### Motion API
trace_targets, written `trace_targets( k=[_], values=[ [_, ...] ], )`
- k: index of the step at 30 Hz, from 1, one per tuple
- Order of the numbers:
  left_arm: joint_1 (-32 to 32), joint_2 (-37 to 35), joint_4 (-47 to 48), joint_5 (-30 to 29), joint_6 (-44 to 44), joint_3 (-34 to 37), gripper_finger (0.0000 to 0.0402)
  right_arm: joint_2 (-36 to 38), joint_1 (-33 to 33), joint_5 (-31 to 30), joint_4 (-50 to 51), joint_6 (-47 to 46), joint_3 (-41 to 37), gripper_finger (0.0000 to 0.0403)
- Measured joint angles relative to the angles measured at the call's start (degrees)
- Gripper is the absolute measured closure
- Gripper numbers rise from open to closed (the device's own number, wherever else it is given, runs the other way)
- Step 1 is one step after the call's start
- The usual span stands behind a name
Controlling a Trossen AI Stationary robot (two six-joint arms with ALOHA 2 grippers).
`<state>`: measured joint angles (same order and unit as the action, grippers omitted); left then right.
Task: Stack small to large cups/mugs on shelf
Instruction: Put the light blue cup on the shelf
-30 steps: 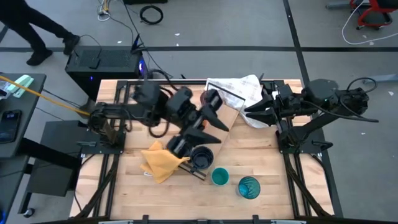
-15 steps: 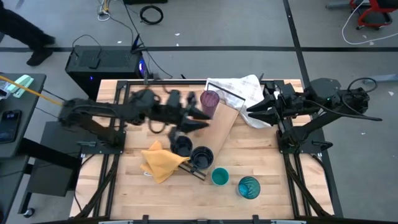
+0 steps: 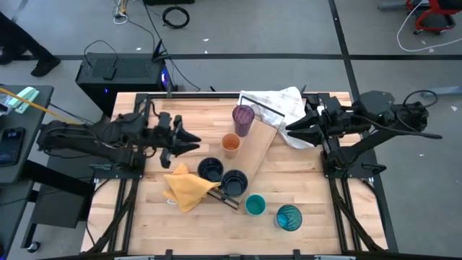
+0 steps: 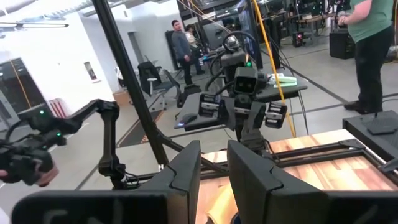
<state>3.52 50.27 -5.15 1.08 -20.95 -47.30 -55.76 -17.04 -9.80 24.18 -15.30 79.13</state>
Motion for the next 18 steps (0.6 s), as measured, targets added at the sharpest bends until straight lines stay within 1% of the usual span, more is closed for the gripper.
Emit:
trace_targets(
  k=[3, 5, 7, 12, 15, 18],
  values=[
    [0.7, -2.9, 1.2, -0.1, -0.2, 1.5, 0.0279, -0.4, 0.0, 0.0, 0.0, -0.9, 0.0, 0.0316],
    [1.3, -4.3, 0.7, -0.2, 1.4, 3.5, 0.0281, -0.8, 0.0, 0.0, -0.1, -1.3, 0.0, 0.0316],
    [1.7, -5.4, -2.2, -1.2, 1.8, 6.7, 0.0283, -1.3, 0.0, -0.4, -0.2, -1.4, 0.0, 0.0316],
    [1.4, -9.0, -15.7, -2.7, -0.7, 16.2, 0.0285, -2.8, 0.0, -0.7, -2.0, -1.7, 0.0, 0.0316],
    [1.4, -11.3, -17.0, -2.7, -1.5, 20.7, 0.0287, -3.8, 0.0, -0.7, -3.7, -2.2, 0.0, 0.0316],
    [1.4, -14.5, -17.6, -2.8, -2.3, 23.7, 0.0291, -5.0, 0.0, -0.7, -3.5, -3.8, 0.0, 0.0316]
  ],
)
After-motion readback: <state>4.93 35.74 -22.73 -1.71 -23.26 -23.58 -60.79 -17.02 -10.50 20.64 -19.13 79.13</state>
